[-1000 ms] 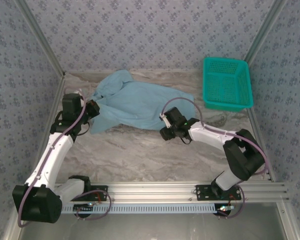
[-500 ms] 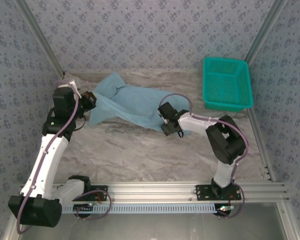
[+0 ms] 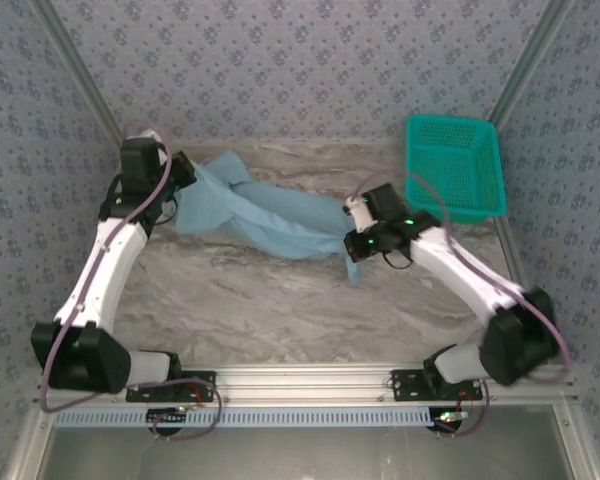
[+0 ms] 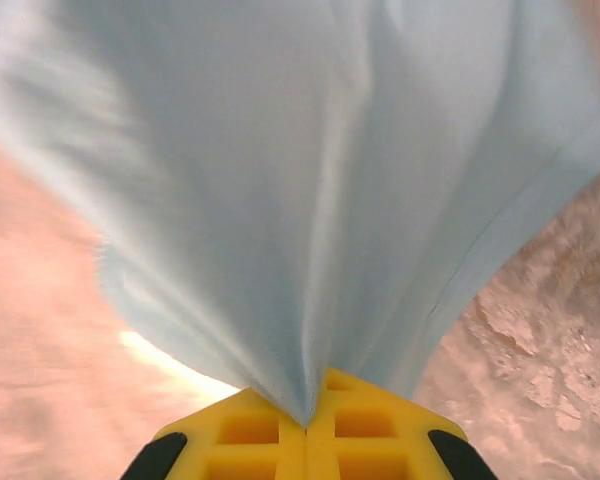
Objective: Fold the inside-out t-shirt
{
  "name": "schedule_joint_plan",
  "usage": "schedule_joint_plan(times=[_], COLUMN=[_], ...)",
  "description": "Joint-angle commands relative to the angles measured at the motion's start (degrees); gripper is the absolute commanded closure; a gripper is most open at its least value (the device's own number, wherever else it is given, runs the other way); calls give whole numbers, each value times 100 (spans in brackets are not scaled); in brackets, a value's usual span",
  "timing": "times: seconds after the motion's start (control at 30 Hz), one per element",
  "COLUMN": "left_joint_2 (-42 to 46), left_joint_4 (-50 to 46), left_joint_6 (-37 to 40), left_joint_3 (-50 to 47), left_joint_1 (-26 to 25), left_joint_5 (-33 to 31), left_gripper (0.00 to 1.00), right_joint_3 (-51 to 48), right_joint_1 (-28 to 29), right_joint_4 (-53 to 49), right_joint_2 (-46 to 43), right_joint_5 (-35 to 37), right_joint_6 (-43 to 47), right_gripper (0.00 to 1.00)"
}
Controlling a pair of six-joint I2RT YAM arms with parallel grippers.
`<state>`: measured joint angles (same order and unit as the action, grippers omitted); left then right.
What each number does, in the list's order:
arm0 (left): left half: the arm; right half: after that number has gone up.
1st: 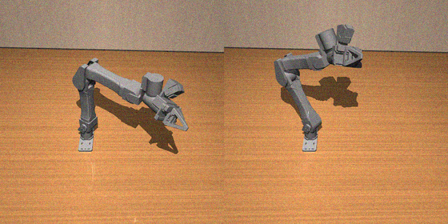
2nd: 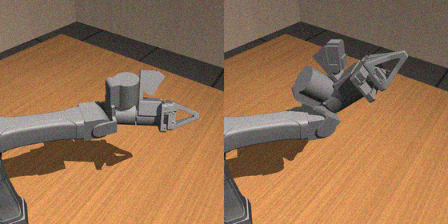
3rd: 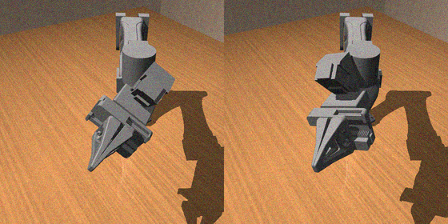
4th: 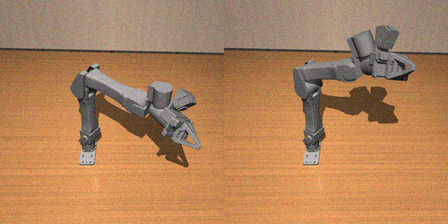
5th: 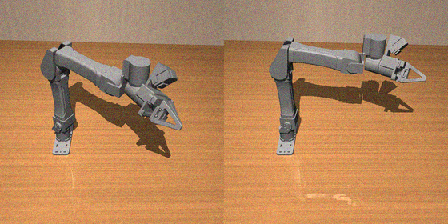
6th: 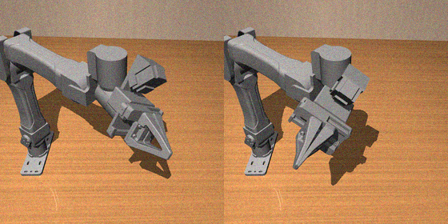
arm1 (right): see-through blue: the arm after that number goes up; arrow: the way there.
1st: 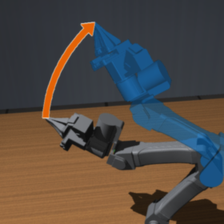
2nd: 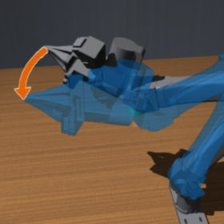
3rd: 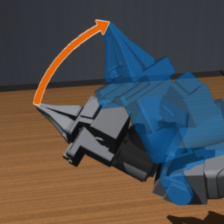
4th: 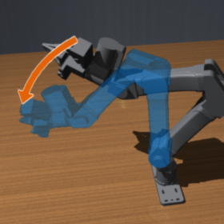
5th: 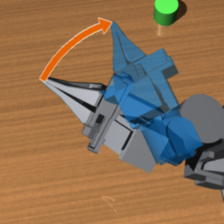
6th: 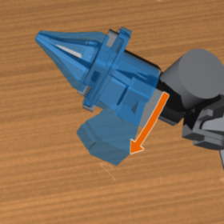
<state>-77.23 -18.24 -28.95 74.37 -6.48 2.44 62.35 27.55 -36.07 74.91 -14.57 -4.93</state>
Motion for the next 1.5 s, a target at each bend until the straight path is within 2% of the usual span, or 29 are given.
schedule_joint_plan(times=[0.0, 0.07, 0.2, 0.27, 0.37, 0.43, 0.53, 0.6, 0.67, 0.77, 0.9, 1.03, 1.17, 1.27, 1.37, 1.47], left_joint_2=[-518, -1065, -2112, -2663, -3180, -3064, -2393, -1770, -1098, -210, 265, 463, -220, -847, -1382, -1674], left_joint_4=[552, 451, 276, -22, -487, -518, -373, -271, 88, 735, 393, 1057, 1415, 1933, 2252, 2325], left_joint_6=[282, 353, 496, 610, 673, 667, 619, 458, 118, -251, -286, -921, -970, -1019, -1060, -1021], left_joint_3=[674, 1106, 1699, 2083, 2486, 2275, 1453, 710, -185, -1546, -2316, -3092, -3098, -2960, -2706, -2534], left_joint_1=[24, 16, 37, 79, 209, 284, 303, 290, 193, -375, -1516, -1998, -2446, -2612, -2722, -2789], left_joint_5=[-56, 52, -13, -190, -431, -715, -1130, -922, -227, 731, 1026, 1767, 2133, 2294, 2612, 2492], left_gripper=[100, 100, 100, 92, 70, 56, 38, 33, 31, 30, 31, 31, 31, 33, 43, 57], right_joint_3=[41, 96, 211, 257, 797, 1411, 2385, 2371, 1818, 791, -454, -1393, -1816, -1984, -2186, -2389], right_joint_1=[-142, -220, -200, -101, 223, 487, 845, 931, 742, 86, -455, -722, -709, -628, -646, -643], right_joint_4=[-390, -244, 252, 759, 1109, 1034, 415, 251, 393, 631, 422, 659, 1369, 1596, 1872, 2392], right_joint_2=[-670, -776, -419, 24, 1184, 2087, 3070, 2967, 2496, 1690, 899, 632, 815, 995, 1033, 1067], right_joint_5=[-1767, -2084, -2187, -2080, -1589, -1271, -1345, -1262, -1137, -1189, -443, -380, -867, -945, -1043, -1276], right_joint_6=[-460, -656, -969, -1309, -1588, -1602, -1059, -837, -846, -1062, -1186, -1432, -1722, -1791, -1854, -2003], right_gripper=[100, 100, 100, 100, 98, 89, 73, 63, 57, 54, 46, 36, 34, 33, 38, 52])
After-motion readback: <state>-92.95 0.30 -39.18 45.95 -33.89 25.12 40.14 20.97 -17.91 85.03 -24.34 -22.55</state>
